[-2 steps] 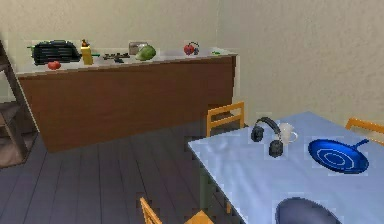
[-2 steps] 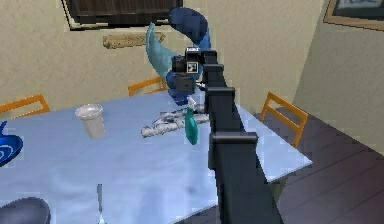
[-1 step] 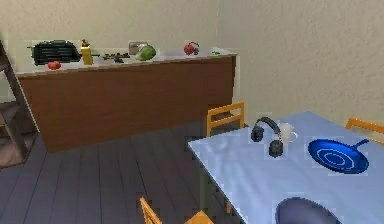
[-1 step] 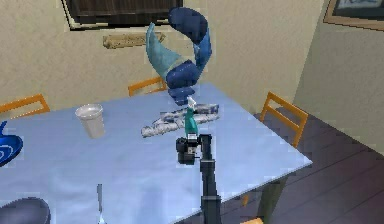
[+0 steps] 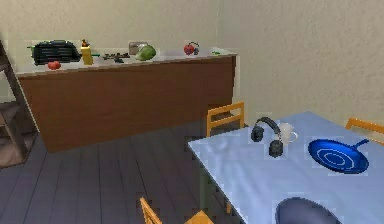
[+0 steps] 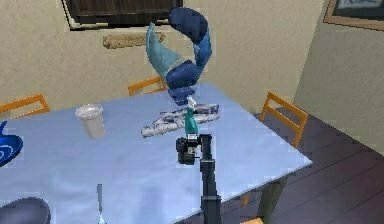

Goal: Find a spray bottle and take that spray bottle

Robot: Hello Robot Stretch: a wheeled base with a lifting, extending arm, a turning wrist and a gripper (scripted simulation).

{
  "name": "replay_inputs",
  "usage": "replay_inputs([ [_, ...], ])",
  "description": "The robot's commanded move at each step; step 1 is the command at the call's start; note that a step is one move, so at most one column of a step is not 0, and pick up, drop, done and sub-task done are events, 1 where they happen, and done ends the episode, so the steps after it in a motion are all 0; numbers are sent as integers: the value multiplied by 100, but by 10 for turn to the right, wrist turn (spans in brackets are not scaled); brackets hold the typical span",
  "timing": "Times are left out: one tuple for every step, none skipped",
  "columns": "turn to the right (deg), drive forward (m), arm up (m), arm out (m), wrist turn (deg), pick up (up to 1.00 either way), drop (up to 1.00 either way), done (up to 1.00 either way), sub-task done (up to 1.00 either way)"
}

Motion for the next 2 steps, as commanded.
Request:
replay_inputs([
  [0, 0, 10, 0, 0, 0, 0, 0, 0],
  [0, 0, 0, 0, 0, 0, 0, 100, 0],
])
